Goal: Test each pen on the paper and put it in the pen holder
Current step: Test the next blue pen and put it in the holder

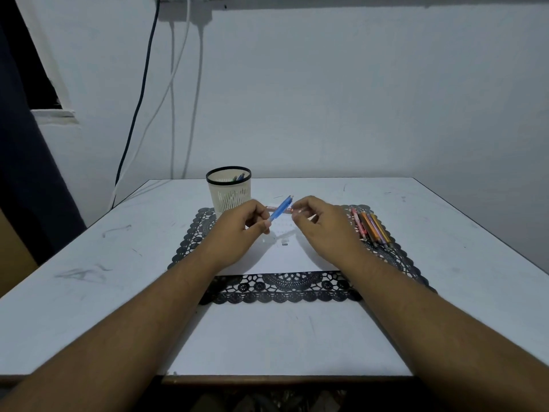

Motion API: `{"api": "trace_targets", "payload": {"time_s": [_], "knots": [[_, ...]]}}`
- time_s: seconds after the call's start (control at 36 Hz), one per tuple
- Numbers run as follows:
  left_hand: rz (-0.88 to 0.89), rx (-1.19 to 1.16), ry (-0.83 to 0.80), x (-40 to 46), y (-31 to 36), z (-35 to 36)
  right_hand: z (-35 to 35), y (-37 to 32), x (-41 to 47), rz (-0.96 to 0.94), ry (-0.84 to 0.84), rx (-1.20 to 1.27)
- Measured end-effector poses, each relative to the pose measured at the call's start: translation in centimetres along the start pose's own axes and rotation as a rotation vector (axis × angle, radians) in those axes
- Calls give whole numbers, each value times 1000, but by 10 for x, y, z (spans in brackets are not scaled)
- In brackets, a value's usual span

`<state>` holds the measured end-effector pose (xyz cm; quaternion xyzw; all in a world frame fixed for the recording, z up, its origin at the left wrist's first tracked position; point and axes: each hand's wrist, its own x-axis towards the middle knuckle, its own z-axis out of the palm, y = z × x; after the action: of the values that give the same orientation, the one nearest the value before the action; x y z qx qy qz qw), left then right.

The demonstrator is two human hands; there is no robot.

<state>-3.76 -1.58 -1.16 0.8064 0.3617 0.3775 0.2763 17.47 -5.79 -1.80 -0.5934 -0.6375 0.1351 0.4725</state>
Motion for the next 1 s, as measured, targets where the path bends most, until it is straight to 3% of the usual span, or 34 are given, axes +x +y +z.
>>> {"api": "trace_targets", "payload": {"time_s": [0.11, 0.25, 0.42, 1.0], "knots": [[-12, 8, 27, 1, -2, -1, 7, 5, 0, 83, -186, -169], [-49, 3, 55, 2, -4, -3, 11, 2, -4, 84, -263, -261], [-81, 25, 49, 2, -6, -5, 17, 1, -1, 16, -281, -413], [-92, 120, -1, 1, -11, -7, 15, 4, 1, 23, -265, -385]]}}
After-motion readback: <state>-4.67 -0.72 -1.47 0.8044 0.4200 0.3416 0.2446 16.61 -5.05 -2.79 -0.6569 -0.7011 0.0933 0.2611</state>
